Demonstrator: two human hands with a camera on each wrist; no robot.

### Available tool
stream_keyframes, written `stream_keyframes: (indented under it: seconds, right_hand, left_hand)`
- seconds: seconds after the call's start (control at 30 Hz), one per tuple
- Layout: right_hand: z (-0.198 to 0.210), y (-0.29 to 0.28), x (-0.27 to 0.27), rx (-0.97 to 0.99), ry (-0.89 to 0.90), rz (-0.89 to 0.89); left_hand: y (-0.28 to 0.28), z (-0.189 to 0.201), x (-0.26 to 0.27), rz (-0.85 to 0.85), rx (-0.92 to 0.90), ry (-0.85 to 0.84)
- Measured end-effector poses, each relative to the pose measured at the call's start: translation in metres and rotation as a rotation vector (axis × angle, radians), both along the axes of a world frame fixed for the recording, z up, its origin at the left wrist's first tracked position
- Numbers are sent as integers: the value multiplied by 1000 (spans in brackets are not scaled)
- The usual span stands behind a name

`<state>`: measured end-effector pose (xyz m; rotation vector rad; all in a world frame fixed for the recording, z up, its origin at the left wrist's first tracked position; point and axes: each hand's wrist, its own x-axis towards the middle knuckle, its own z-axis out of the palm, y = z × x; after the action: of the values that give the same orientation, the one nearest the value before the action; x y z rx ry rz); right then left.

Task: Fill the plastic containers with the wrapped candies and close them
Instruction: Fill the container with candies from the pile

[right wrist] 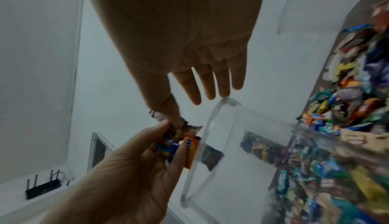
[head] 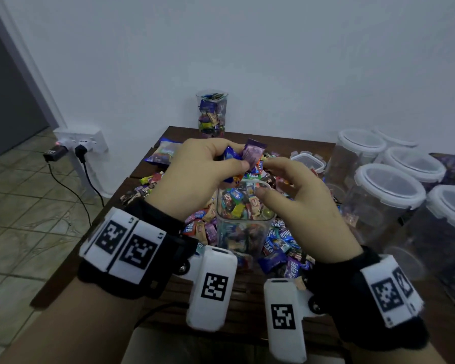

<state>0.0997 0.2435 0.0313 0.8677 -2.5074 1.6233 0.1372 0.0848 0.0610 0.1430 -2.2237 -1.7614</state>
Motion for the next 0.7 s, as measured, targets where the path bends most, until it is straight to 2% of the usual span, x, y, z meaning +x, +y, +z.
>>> stream_keyframes:
  seconds: [0.13, 0.23, 0.43, 0.7]
  right_hand:
    - [-16, 8, -2, 57, -223, 109]
    - [-31, 3, -2, -20, -370, 217]
    - [-44, -3, -4, -37, -319, 202]
    - [-43, 0, -4, -72, -288, 237]
  left_hand:
    - [5, 0, -2, -39, 27, -8]
    - [11, 2, -2, -81, 62, -5]
    - [11, -6, -4, -139, -1, -150]
    - [8, -5, -2, -153, -170, -159]
